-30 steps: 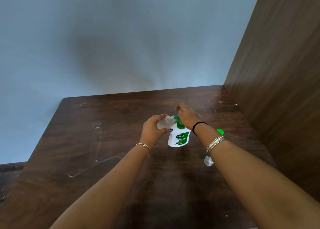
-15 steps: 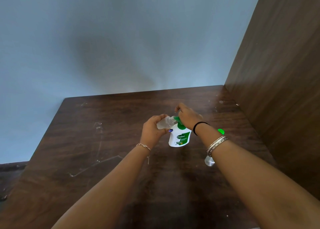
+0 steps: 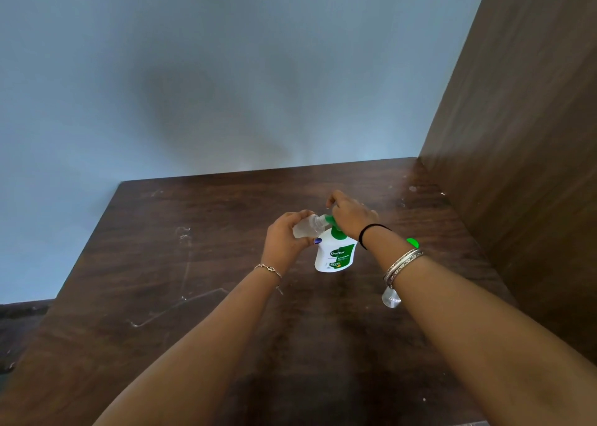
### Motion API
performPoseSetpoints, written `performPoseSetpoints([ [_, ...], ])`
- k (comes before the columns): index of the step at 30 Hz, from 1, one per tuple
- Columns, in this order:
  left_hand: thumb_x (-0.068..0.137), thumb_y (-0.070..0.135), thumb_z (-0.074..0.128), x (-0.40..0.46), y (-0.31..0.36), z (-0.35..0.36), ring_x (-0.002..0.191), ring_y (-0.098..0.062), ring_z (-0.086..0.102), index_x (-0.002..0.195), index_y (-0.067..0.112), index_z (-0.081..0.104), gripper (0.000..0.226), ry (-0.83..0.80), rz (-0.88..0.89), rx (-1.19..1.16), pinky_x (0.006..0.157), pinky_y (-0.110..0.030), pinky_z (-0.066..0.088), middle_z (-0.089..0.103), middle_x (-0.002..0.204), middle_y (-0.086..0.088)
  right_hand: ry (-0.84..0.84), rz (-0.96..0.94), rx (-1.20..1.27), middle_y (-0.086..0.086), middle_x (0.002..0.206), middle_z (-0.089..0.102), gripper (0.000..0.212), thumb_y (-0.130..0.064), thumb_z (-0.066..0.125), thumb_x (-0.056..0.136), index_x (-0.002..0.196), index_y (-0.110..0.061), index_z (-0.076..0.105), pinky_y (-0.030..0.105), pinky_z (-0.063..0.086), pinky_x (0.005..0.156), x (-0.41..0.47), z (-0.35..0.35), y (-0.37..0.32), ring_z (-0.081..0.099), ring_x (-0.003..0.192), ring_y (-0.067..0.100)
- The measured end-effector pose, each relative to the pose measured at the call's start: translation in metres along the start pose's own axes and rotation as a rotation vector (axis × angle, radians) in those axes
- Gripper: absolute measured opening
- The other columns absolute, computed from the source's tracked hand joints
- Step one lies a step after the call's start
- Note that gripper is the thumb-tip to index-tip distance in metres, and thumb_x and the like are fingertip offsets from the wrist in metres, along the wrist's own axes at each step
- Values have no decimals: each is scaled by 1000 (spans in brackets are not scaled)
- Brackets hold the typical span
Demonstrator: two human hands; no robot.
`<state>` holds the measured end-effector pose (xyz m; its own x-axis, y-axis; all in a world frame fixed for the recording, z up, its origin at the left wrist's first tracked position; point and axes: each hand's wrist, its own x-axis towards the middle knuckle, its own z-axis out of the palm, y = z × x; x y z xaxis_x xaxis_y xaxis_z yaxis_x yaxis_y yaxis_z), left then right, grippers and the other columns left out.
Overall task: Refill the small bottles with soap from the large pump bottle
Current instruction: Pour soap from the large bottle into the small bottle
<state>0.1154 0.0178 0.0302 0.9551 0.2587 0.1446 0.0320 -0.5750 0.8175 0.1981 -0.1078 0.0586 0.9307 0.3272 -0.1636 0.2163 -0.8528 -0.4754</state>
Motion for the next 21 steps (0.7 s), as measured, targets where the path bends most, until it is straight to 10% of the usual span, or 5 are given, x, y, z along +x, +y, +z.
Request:
performPoseSetpoints([
  [21, 65, 13, 79, 3, 4, -1, 94, -14, 57, 112, 14, 63, 50, -12, 3, -26, 82, -21, 42, 64, 108, -5, 3, 8, 76, 7, 114, 60, 28, -16, 27, 92, 106, -23, 51, 46, 40, 96, 0, -4, -1, 55, 98, 29],
])
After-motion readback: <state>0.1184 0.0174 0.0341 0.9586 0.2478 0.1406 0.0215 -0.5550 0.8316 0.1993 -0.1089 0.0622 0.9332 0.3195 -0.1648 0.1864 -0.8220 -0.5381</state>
